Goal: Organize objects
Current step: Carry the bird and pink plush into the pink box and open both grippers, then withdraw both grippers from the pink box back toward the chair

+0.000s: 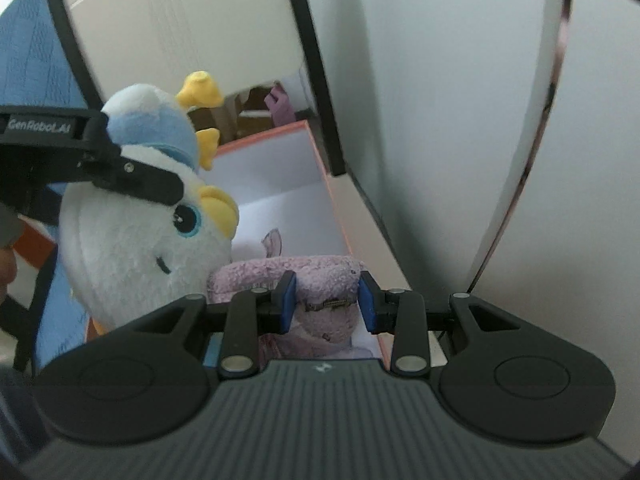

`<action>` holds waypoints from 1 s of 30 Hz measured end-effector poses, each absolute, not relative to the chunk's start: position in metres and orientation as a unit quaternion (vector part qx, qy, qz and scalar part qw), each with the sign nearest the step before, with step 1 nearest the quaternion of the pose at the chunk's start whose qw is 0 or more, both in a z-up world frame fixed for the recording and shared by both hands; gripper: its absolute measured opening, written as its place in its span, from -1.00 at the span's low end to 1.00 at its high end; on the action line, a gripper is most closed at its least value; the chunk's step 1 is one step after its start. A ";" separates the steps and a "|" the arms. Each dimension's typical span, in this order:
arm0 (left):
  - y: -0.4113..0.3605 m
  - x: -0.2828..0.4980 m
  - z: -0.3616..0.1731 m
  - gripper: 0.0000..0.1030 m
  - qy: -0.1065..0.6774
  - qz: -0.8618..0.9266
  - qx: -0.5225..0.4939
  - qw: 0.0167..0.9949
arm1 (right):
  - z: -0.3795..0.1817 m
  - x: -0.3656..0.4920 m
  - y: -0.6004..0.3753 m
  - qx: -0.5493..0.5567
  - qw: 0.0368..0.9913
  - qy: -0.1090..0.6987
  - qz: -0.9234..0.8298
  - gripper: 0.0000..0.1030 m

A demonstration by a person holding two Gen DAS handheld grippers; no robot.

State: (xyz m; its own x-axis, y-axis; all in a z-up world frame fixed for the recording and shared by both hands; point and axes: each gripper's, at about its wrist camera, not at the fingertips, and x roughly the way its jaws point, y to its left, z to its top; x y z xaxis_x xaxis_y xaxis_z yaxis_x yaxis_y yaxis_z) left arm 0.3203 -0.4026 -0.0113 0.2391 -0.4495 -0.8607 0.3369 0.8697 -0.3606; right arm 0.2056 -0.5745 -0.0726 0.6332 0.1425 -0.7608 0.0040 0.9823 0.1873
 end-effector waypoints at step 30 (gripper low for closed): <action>-0.300 0.274 0.064 0.99 0.457 -0.229 -0.082 0.855 | -0.012 0.187 -0.534 0.103 0.908 0.398 0.085 0.42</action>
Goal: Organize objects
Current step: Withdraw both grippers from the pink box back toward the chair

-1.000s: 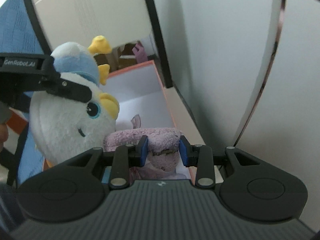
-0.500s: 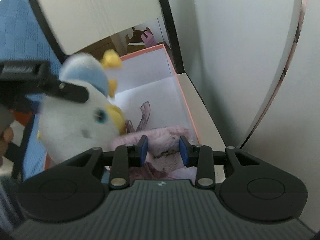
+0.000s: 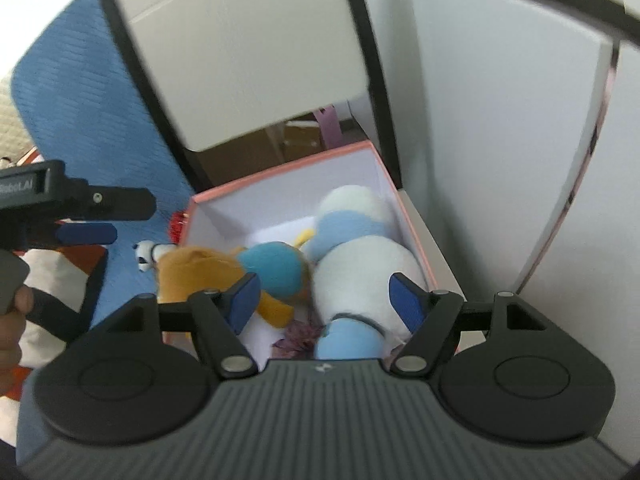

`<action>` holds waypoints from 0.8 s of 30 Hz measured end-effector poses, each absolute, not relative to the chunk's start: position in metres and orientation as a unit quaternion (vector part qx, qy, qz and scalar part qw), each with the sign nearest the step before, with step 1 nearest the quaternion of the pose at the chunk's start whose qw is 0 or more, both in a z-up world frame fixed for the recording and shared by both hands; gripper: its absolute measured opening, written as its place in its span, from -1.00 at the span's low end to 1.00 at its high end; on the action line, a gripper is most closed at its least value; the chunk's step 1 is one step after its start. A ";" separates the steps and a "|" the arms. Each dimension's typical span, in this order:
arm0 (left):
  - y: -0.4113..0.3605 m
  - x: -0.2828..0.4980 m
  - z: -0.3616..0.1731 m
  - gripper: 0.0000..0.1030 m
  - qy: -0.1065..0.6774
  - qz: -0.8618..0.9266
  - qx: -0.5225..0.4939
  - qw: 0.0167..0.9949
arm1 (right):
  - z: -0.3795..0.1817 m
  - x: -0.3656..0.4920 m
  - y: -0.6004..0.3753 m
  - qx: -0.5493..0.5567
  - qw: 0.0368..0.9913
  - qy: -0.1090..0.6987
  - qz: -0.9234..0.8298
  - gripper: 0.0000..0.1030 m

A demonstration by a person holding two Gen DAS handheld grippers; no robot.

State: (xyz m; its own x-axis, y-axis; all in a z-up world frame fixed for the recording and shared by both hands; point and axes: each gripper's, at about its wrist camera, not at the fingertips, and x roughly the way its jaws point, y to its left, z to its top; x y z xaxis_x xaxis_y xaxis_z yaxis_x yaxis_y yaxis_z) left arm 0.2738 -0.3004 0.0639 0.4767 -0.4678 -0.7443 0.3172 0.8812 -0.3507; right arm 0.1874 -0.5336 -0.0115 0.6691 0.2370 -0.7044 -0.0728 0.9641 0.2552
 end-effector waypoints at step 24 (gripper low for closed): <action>-0.175 0.158 0.119 0.99 0.372 -0.200 -0.116 0.899 | 0.052 0.106 -0.428 0.081 0.926 0.338 0.146 0.42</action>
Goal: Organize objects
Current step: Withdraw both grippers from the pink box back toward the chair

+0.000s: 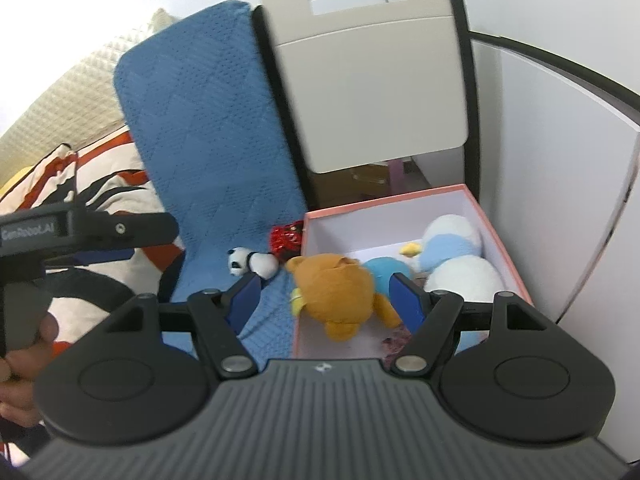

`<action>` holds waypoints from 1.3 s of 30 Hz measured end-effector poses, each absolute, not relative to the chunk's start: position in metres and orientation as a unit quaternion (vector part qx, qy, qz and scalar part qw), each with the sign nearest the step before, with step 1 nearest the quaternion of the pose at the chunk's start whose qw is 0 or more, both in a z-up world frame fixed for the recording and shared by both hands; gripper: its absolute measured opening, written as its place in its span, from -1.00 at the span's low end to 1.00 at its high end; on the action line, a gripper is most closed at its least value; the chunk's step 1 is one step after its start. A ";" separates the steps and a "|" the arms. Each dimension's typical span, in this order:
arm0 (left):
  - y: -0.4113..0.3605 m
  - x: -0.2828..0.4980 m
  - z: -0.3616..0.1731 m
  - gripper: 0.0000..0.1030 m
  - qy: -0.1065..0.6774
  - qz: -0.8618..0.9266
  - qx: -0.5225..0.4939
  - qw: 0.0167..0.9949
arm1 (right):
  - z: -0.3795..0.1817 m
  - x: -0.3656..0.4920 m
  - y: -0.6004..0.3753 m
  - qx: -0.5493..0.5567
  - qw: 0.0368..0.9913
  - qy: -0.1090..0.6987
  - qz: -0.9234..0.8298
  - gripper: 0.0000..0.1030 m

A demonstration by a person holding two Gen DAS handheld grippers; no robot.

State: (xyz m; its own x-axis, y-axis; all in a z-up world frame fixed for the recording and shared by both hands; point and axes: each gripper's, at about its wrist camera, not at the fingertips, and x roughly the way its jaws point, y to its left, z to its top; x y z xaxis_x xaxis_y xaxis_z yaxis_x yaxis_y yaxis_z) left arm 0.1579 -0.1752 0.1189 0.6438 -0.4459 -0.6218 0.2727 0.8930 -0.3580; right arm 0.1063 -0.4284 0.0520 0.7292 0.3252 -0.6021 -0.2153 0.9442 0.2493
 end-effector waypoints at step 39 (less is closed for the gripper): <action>-0.053 0.132 0.018 0.99 0.332 -0.131 -0.155 0.921 | -0.048 0.080 -0.327 0.077 0.925 0.338 0.157 0.42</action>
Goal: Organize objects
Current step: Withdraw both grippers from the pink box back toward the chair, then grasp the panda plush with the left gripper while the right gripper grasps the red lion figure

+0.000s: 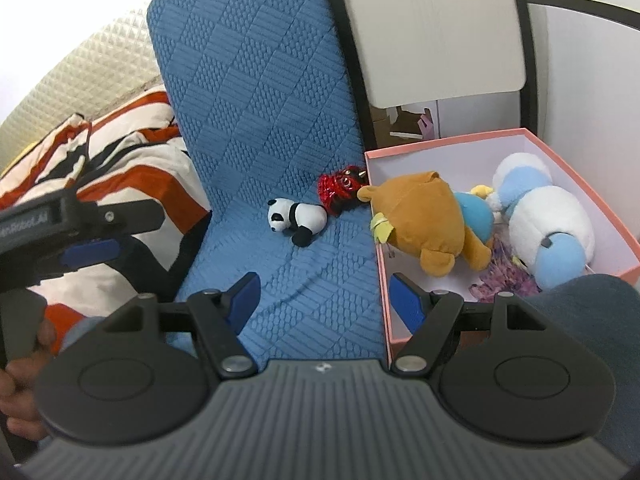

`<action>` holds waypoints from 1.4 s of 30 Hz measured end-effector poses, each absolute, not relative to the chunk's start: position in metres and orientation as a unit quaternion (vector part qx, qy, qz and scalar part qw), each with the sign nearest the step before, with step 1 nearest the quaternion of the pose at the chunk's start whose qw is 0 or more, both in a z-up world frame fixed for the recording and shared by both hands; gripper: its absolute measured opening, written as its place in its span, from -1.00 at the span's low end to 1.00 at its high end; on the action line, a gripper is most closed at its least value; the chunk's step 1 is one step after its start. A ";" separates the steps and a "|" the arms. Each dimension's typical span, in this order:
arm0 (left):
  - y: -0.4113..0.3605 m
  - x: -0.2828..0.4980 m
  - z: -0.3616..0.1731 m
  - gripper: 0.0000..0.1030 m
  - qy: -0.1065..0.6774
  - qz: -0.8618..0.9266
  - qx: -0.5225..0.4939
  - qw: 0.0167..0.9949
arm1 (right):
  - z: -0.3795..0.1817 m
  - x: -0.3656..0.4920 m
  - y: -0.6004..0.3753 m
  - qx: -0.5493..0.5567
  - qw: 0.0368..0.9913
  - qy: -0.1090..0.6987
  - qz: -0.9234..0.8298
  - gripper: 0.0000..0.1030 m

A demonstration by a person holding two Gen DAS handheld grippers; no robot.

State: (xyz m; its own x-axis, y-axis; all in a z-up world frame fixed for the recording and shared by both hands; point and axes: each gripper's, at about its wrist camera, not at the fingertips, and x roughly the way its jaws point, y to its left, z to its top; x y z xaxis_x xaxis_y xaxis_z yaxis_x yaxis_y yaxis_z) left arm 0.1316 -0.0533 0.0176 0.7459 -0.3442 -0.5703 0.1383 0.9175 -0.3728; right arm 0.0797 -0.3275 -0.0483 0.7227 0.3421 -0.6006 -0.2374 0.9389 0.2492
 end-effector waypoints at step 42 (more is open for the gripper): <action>-0.002 0.317 -0.118 0.88 0.429 -0.051 -0.249 0.867 | -0.131 0.237 -0.245 -0.017 0.919 0.337 0.204 0.35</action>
